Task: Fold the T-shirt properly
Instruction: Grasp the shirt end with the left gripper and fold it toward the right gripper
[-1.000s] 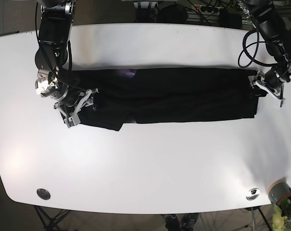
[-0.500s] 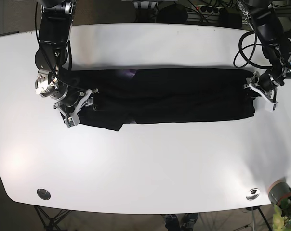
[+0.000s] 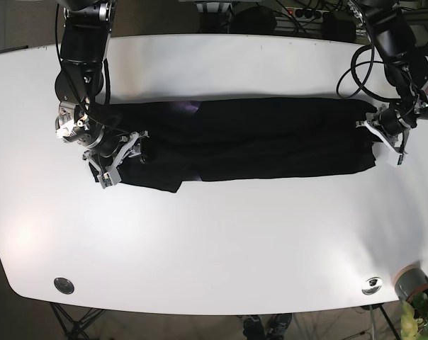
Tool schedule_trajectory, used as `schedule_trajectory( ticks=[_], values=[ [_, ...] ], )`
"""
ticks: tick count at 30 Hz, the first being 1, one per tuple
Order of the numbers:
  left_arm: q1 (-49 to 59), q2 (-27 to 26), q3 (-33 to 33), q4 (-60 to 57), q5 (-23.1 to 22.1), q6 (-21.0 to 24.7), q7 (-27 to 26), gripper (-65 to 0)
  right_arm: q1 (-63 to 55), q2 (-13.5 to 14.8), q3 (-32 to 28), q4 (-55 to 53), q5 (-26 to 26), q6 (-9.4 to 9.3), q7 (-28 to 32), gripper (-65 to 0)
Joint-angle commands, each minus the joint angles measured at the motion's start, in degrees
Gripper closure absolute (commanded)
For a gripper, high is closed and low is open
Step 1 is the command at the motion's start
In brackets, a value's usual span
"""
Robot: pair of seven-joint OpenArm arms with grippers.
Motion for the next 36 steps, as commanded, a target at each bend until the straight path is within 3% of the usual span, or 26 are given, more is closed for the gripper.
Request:
schedule_trajectory(
  ticks=[1, 9, 16, 27, 36],
  values=[
    [0.5, -1.0, -0.2, 5.6, -1.6, -0.3, 0.4, -5.6, 0.8, 0.5, 0.1, 1.1, 0.8, 0.16, 0.2, -39.3],
    [3.0, 4.8, -0.2, 22.0, -1.6, -0.3, 6.1, -6.0, 0.3, 0.4, 0.1, 1.1, 0.8, 0.16, 0.2, -39.3],
    [3.4, 10.2, 6.4, 31.1, -1.4, -0.3, 7.1, -6.0, 0.2, 0.4, 0.1, 1.2, 0.9, 0.16, 0.3, -39.3],
    [2.2, 17.1, 18.5, 31.1, -1.4, -0.2, 6.8, -6.1, 0.1, 0.4, 0.0, 2.1, 0.9, 0.16, 0.2, -39.3],
    [0.0, 20.8, 22.1, 27.7, -1.4, 4.6, 6.8, -6.3, 0.1, 0.4, 0.0, 2.3, 0.9, 0.16, 0.1, -39.3]
  ],
)
